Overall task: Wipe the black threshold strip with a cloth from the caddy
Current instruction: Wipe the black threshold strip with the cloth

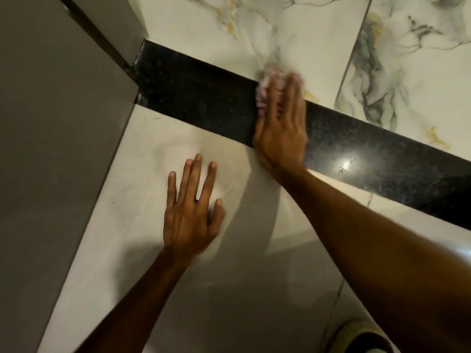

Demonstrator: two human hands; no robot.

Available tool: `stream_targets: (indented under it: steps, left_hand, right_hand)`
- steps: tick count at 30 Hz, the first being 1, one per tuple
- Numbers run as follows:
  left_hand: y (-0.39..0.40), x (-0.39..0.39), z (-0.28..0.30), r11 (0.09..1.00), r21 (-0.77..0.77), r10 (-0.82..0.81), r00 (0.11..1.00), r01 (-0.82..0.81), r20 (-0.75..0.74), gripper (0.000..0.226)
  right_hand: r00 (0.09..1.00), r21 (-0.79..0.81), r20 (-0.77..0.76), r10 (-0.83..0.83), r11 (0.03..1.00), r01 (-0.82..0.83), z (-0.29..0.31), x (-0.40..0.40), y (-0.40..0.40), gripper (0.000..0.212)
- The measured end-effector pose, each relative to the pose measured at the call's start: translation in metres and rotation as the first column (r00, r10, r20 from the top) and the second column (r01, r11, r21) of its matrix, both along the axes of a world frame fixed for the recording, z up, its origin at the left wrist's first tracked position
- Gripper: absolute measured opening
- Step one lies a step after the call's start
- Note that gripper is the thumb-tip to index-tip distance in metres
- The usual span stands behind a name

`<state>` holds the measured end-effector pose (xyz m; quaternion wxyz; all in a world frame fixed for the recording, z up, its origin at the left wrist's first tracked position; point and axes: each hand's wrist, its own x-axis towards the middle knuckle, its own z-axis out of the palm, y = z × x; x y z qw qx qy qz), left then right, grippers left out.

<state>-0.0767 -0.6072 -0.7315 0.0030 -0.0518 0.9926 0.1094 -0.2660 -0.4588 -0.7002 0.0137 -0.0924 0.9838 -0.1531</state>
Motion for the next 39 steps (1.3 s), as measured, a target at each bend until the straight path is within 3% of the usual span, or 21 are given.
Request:
stream_targets:
  steps: [3, 5, 9, 12, 14, 16, 18, 21, 23, 25, 27, 29, 32, 35, 37, 39]
  left_hand:
    - [0.001, -0.001, 0.001, 0.991, -0.011, 0.134, 0.991, -0.134, -0.028, 0.070]
    - [0.001, -0.002, 0.006, 0.988, -0.016, 0.156, 0.988, -0.156, -0.013, 0.070]
    - [0.003, -0.003, 0.008, 0.988, 0.032, 0.154, 0.988, -0.154, 0.001, 0.072]
    - [0.003, -0.003, 0.002, 0.987, 0.035, 0.154, 0.988, -0.154, -0.020, 0.071]
    - [0.002, -0.002, -0.002, 0.988, 0.039, 0.154, 0.987, -0.152, -0.044, 0.071]
    - [0.002, -0.003, -0.005, 0.986, 0.033, 0.164, 0.985, -0.162, -0.062, 0.071]
    - [0.002, -0.004, -0.004, 0.981, 0.024, 0.194, 0.979, -0.193, -0.059, 0.072]
    - [0.003, -0.004, 0.004, 0.977, 0.034, 0.214, 0.976, -0.212, -0.045, 0.072]
    - [0.004, -0.002, 0.006, 0.980, 0.037, 0.197, 0.980, -0.196, -0.029, 0.072]
    - [0.004, -0.002, 0.005, 0.981, 0.033, 0.191, 0.981, -0.190, -0.026, 0.072]
    - [0.004, -0.003, 0.003, 0.984, 0.026, 0.179, 0.983, -0.178, -0.031, 0.072]
    - [0.003, -0.002, 0.000, 0.983, 0.032, 0.180, 0.983, -0.178, -0.046, 0.073]
    - [0.003, -0.001, -0.002, 0.985, 0.005, 0.172, 0.980, -0.173, -0.097, 0.070]
    - [0.005, -0.001, 0.003, 0.984, -0.050, 0.169, 0.984, -0.173, -0.061, 0.071]
    - [0.006, 0.000, 0.007, 0.984, -0.097, 0.146, 0.989, -0.148, -0.029, 0.071]
    - [0.009, -0.002, 0.009, 0.991, -0.074, 0.115, 0.993, -0.114, 0.008, 0.073]
  right_hand:
    - [0.948, -0.029, 0.027, 0.317, 0.948, -0.316, 0.002, 0.013, -0.036, 0.066]
    - [0.892, -0.004, 0.050, 0.448, 0.894, -0.449, 0.007, 0.045, -0.015, 0.064]
    - [0.944, 0.017, 0.100, 0.314, 0.948, -0.317, 0.013, 0.065, 0.053, 0.064]
    - [0.992, 0.026, 0.060, 0.110, 0.993, -0.111, 0.014, 0.020, 0.020, 0.063]
    - [0.996, -0.011, 0.053, 0.073, 0.997, -0.073, 0.009, -0.014, -0.032, 0.065]
    - [0.974, -0.045, 0.085, 0.208, 0.978, -0.205, 0.005, -0.029, -0.083, 0.070]
    - [0.884, -0.041, 0.082, 0.460, 0.888, -0.458, 0.005, -0.016, -0.101, 0.070]
    - [0.781, 0.002, 0.049, 0.623, 0.782, -0.624, 0.005, 0.027, -0.046, 0.062]
    - [0.834, 0.020, 0.026, 0.551, 0.834, -0.552, 0.004, 0.042, 0.011, 0.060]
    - [0.925, 0.059, 0.028, 0.378, 0.923, -0.379, 0.004, 0.029, 0.036, 0.062]
    - [0.983, 0.070, 0.018, 0.185, 0.980, -0.186, 0.007, 0.001, 0.012, 0.062]
    - [0.994, 0.001, 0.036, 0.099, 0.995, -0.099, 0.008, -0.023, -0.037, 0.064]
    - [0.952, -0.110, 0.040, 0.303, 0.949, -0.297, 0.008, -0.023, -0.095, 0.069]
    - [0.846, -0.078, 0.036, 0.532, 0.846, -0.528, 0.007, 0.033, -0.067, 0.065]
    - [0.879, -0.044, 0.013, 0.476, 0.879, -0.476, 0.004, 0.066, -0.008, 0.062]
    - [0.960, -0.020, -0.001, 0.279, 0.960, -0.279, 0.003, 0.071, 0.049, 0.060]
